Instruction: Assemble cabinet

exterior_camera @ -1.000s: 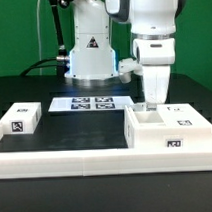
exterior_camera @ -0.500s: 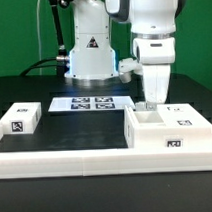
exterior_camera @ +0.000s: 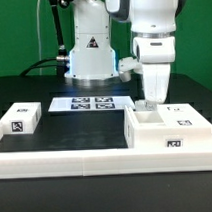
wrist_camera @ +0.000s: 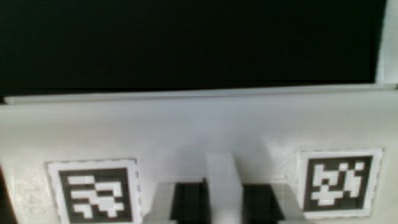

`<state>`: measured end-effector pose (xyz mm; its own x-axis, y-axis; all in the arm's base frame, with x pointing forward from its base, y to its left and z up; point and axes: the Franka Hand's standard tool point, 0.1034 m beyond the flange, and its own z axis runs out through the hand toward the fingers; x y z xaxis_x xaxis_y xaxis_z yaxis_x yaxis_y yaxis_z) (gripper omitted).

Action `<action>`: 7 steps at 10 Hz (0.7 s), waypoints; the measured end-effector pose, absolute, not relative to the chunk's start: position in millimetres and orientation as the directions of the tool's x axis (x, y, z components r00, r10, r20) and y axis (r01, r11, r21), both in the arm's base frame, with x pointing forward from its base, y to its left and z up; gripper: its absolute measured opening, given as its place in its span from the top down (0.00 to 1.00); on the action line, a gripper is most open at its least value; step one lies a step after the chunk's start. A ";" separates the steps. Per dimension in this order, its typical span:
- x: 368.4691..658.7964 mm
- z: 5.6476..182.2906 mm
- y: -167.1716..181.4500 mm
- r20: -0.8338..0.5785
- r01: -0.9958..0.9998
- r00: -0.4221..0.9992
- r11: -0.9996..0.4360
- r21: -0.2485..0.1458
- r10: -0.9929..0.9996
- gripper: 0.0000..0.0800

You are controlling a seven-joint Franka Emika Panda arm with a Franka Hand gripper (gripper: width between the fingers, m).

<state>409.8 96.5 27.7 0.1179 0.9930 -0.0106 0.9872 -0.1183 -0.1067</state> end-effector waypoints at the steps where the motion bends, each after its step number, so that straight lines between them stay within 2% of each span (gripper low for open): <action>1: 410.9 36.6 94.2 -0.023 0.987 0.118 -0.120 -0.107 0.993 0.91; 3: 412.4 48.2 91.5 -0.039 0.986 0.124 -0.127 -0.105 0.992 0.91; 7: 425.1 55.1 79.1 -0.040 0.986 0.135 -0.139 -0.096 0.990 0.91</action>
Offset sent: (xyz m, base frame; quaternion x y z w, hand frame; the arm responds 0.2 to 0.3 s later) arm -0.0066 -0.0030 0.0185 -0.0010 -0.0129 0.0065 0.9999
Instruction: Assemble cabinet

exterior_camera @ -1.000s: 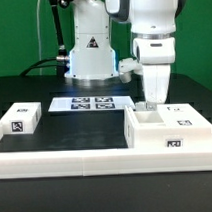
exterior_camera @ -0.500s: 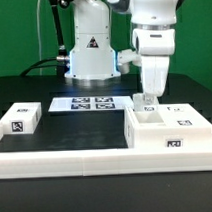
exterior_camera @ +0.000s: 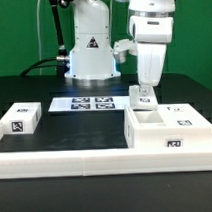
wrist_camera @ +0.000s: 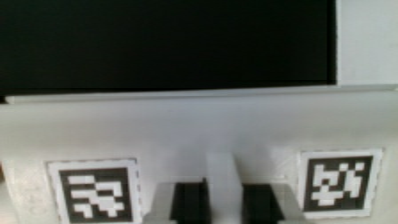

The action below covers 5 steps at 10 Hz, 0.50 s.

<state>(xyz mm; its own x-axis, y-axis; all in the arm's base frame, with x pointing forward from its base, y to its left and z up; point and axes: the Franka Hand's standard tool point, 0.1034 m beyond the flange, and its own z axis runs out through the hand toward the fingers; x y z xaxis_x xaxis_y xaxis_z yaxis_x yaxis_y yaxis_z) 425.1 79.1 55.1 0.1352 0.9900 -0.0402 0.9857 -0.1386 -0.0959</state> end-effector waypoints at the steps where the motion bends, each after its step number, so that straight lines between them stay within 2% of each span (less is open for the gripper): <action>1: 428.1 55.2 75.9 -0.039 0.985 0.143 -0.146 -0.094 0.989 0.91; 5: 429.1 58.2 72.3 -0.060 0.980 0.150 -0.156 -0.124 0.987 0.91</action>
Offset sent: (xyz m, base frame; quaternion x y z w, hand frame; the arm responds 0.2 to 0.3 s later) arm 0.0146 -0.0006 0.0118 0.0059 -0.0123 0.0075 0.9999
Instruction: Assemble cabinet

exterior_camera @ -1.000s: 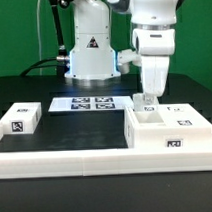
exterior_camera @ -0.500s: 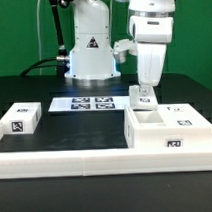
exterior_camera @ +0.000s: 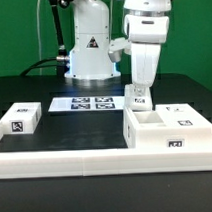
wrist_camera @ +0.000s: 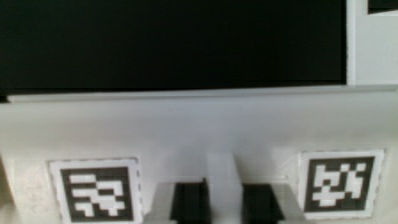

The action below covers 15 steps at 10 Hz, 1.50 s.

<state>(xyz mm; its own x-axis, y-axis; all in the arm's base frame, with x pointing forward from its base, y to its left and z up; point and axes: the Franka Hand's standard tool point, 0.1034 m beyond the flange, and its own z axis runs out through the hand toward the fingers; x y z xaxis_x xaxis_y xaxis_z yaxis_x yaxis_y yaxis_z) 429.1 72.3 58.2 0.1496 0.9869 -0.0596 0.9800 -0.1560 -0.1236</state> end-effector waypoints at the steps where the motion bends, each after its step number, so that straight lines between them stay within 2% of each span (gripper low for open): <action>1: 429.0 58.2 72.8 -0.060 0.980 0.151 -0.157 -0.124 0.987 0.91; 15: 437.8 63.2 71.3 -0.055 0.982 0.148 -0.153 -0.107 0.988 0.91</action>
Offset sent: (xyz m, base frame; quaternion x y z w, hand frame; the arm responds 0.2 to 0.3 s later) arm 0.0000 0.0000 0.0000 0.0000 0.0000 0.0000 1.0000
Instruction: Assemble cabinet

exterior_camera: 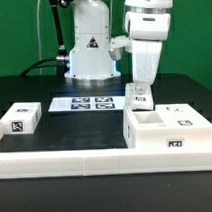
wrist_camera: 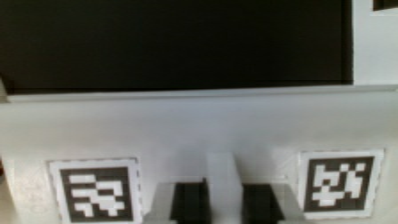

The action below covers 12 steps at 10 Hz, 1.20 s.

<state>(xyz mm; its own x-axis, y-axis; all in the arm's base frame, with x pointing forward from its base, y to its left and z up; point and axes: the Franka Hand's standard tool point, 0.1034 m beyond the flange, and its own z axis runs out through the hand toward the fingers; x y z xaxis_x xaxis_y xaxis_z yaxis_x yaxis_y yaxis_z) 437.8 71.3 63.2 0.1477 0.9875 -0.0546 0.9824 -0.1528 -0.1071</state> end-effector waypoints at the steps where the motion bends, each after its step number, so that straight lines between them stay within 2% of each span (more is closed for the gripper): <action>1: 441.8 65.1 68.3 -0.049 0.985 0.134 -0.139 -0.100 0.990 0.91; 6: 443.2 64.3 65.4 -0.047 0.985 0.135 -0.139 -0.099 0.990 0.91; 12: 459.0 62.4 68.0 -0.038 0.986 0.139 -0.142 -0.091 0.990 0.91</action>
Offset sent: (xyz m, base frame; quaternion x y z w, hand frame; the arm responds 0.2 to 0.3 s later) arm 0.0000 0.0000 0.0000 0.0000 0.0000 0.0000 1.0000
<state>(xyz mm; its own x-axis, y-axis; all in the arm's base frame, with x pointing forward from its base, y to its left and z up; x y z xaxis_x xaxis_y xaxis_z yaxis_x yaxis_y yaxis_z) 459.0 68.0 62.4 0.1391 0.9896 -0.0378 0.9857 -0.1420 -0.0910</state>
